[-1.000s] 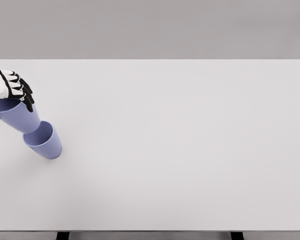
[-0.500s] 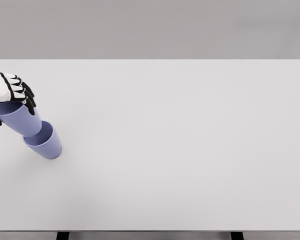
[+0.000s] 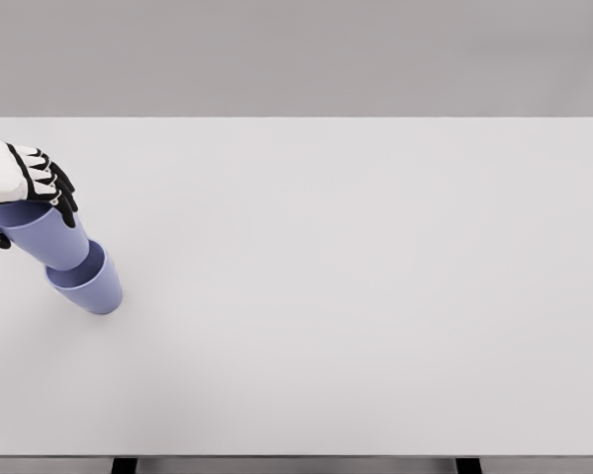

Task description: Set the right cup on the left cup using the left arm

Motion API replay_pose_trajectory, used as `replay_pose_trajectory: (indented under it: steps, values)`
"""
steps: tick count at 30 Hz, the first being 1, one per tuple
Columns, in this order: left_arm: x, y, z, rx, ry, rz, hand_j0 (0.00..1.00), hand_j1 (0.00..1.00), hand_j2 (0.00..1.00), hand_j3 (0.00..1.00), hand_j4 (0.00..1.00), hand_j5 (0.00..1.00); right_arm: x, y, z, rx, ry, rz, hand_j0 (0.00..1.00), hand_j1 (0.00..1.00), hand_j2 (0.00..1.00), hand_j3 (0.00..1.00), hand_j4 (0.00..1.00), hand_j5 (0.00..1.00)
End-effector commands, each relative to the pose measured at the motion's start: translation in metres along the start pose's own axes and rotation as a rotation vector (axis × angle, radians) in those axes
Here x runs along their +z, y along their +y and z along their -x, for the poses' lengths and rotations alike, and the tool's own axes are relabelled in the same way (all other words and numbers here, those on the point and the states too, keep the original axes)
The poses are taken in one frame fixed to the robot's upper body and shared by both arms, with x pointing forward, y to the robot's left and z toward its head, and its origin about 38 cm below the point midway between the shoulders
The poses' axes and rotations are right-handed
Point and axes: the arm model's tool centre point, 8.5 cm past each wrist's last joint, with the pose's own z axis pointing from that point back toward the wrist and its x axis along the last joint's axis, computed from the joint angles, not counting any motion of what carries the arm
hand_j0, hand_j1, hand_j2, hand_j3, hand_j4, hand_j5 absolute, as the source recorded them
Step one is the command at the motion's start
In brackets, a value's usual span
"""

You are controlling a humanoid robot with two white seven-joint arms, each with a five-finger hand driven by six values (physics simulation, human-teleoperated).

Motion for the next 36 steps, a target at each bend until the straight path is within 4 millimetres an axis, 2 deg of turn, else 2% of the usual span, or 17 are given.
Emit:
replay_pose_trajectory:
  steps: [1, 9, 13, 15, 16, 17, 24, 30, 33, 36]
  values:
    - [0.001, 0.001, 0.0, 0.004, 0.003, -0.004, 0.62, 0.62, 0.62, 0.62, 0.62, 0.62, 0.0, 0.0, 0.0, -0.001, 0.0, 0.0, 1.0, 1.0, 1.0, 1.0, 1.0, 1.0]
    - [0.001, 0.001, 0.0, 0.005, 0.003, -0.003, 0.64, 0.64, 0.64, 0.64, 0.64, 0.64, 0.0, 0.0, 0.0, -0.001, 0.0, 0.0, 1.0, 1.0, 1.0, 1.0, 1.0, 1.0]
    - [0.001, 0.001, 0.0, 0.004, 0.002, -0.005, 0.7, 0.7, 0.7, 0.7, 0.7, 0.7, 0.0, 0.0, 0.0, -0.001, 0.0, 0.0, 1.0, 1.0, 1.0, 1.0, 1.0, 1.0]
    - [0.001, 0.001, 0.0, 0.004, 0.002, -0.005, 0.83, 0.83, 0.83, 0.83, 0.83, 0.83, 0.0, 0.0, 0.0, -0.001, 0.0, 0.0, 1.0, 1.0, 1.0, 1.0, 1.0, 1.0]
    - [0.001, 0.002, 0.0, 0.002, 0.003, -0.005, 0.95, 0.95, 0.95, 0.95, 0.95, 0.95, 0.0, 0.0, 0.0, -0.001, 0.0, 0.0, 1.0, 1.0, 1.0, 1.0, 1.0, 1.0]
    - [0.001, 0.002, 0.0, 0.001, 0.003, -0.006, 1.0, 1.0, 1.0, 1.0, 1.0, 1.0, 0.0, 0.0, 0.0, -0.001, 0.0, 0.0, 1.0, 1.0, 1.0, 1.0, 1.0, 1.0]
    - [0.007, 0.011, 0.001, -0.016, 0.019, -0.027, 1.0, 1.0, 1.0, 1.0, 1.0, 1.0, 0.0, 0.0, 0.0, -0.001, 0.0, 0.0, 1.0, 1.0, 1.0, 1.0, 1.0, 1.0]
    - [0.013, 0.007, 0.016, 0.023, 0.055, -0.041, 1.0, 1.0, 1.0, 1.0, 1.0, 1.0, 0.0, 0.0, 0.0, -0.001, 0.0, 0.0, 1.0, 1.0, 1.0, 1.0, 1.0, 1.0]
    - [0.003, 0.008, 0.015, 0.024, 0.029, -0.055, 1.0, 1.0, 1.0, 1.0, 1.0, 1.0, 0.0, 0.0, 0.0, -0.001, 0.0, 0.0, 1.0, 1.0, 1.0, 1.0, 1.0, 1.0]
    - [-0.015, 0.014, 0.011, 0.017, -0.022, -0.097, 1.0, 1.0, 1.0, 1.0, 1.0, 1.0, 0.0, 0.0, 0.0, -0.001, 0.0, 0.0, 1.0, 1.0, 1.0, 1.0, 1.0, 1.0]
